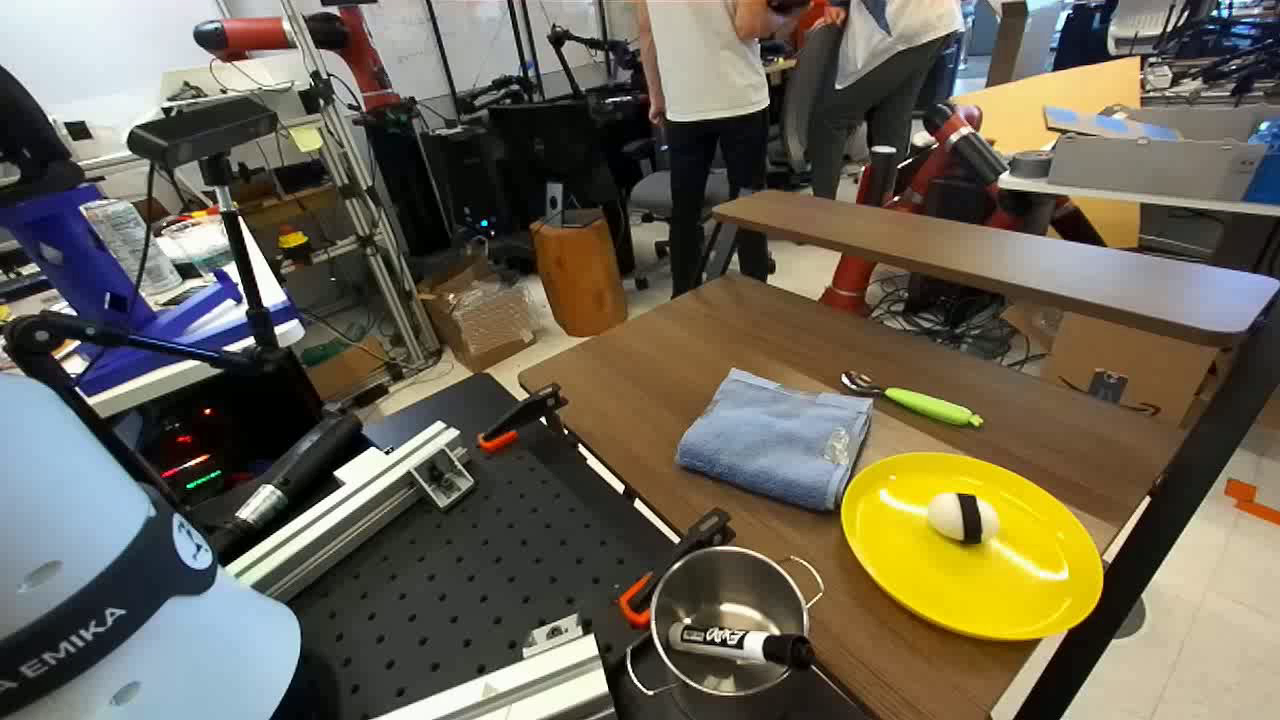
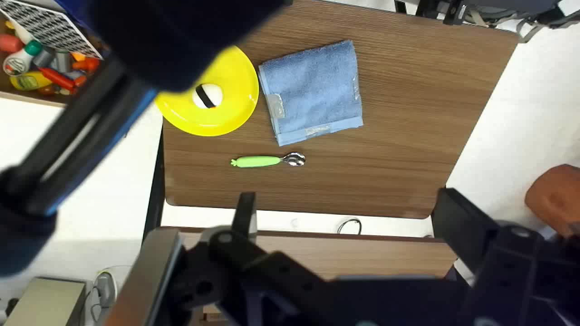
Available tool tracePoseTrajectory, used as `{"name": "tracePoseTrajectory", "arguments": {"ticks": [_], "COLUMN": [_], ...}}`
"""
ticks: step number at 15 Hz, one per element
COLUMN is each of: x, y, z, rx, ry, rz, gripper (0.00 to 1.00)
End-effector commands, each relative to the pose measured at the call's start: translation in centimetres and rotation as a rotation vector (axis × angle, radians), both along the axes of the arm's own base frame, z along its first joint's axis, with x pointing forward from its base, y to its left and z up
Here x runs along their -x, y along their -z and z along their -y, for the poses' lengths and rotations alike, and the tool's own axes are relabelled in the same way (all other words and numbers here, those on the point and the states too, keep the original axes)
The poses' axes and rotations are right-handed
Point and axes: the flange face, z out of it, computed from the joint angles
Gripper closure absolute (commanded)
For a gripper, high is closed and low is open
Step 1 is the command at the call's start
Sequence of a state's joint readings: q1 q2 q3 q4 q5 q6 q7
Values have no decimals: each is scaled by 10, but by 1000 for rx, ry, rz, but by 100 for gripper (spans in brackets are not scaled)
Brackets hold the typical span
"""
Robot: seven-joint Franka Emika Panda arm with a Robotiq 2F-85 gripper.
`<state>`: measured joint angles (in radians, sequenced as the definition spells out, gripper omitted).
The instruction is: Move the towel to the left
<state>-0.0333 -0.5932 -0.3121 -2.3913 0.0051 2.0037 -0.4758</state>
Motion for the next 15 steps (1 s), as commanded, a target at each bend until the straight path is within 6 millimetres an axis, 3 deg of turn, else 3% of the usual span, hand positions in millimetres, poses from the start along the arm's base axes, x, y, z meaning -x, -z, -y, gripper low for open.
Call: {"name": "tracePoseTrajectory", "arguments": {"ticks": [1, 8, 15], "x": [0, -30, -87], "y": [0, 29, 104], "z": [0, -39, -64], "rx": [0, 9, -51], "ry": [0, -9, 13], "rz": [-1, -45, -106], "gripper": [0, 0, 0]}}
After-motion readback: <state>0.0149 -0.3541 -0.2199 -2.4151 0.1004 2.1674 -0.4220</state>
